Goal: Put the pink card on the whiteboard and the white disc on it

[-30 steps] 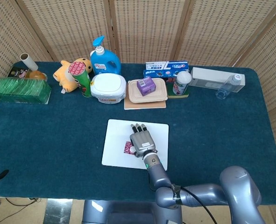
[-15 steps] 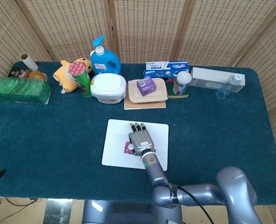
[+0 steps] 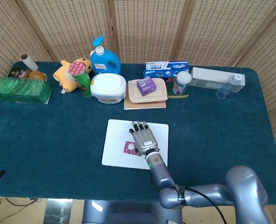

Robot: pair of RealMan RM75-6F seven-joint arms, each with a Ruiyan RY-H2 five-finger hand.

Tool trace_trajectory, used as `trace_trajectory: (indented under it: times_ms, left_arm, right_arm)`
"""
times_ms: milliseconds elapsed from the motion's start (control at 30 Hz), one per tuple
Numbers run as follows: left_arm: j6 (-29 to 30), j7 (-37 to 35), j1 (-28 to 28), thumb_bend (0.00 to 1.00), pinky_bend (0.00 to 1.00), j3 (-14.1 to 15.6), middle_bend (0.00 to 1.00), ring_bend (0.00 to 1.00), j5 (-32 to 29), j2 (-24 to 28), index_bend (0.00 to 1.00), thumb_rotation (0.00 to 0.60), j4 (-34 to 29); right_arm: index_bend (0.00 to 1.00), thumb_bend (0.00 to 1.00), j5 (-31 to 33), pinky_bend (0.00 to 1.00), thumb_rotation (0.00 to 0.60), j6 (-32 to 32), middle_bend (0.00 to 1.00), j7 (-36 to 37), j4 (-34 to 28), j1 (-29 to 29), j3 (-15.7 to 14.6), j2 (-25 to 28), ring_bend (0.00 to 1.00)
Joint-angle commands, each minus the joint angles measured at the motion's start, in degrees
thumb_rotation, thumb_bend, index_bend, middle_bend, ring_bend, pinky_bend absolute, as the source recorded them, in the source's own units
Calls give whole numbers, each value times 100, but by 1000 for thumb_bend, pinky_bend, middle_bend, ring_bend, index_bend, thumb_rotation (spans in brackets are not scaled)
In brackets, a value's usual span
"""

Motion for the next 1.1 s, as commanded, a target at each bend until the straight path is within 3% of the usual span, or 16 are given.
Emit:
trace_trajectory:
  times_ms: [33, 267, 367, 467, 633, 800, 1100]
  left_arm:
    - [16, 22, 8, 72, 0, 7, 0, 0, 20, -11, 0, 600, 4]
    - [58, 123, 30, 72, 0, 39, 0, 0, 100, -45, 0, 600, -17]
    - [121, 187, 62, 72, 0, 53, 0, 0, 142, -70, 0, 600, -38]
    - [164, 274, 87, 73, 0, 61, 0, 0, 164, -103, 0, 600, -57]
    - [252, 590, 145, 72, 0, 80, 0, 0, 190, -173, 0, 600, -115]
    - [393, 836, 213, 73, 0, 124, 0, 0, 352, -269, 0, 600, -137]
    - [438, 863, 236, 73, 0, 130, 0, 0, 418, -352, 0, 600, -142]
  right_arm:
    - [190, 358, -450, 59, 600, -73, 42, 314, -246, -265, -205, 405, 0]
    - [190, 288, -2366, 100, 600, -316, 72, 1812, -394, -1060, -737, 1370, 0]
    - [187, 182, -3592, 100, 600, -218, 71, 2891, -189, -1536, -1055, 1877, 0]
    - [168, 86, -4279, 94, 600, 9, 66, 3687, 13, -1905, -1250, 2208, 0]
    - [159, 5, -4750, 27, 584, 515, 50, 4460, 115, -2475, -1428, 2719, 0]
    - [136, 0, -5037, 0, 448, 1200, 34, 4738, 189, -3121, -1612, 3163, 0]
    - [109, 0, -5675, 0, 428, 2190, 3, 4936, 141, -3968, -1770, 3622, 0]
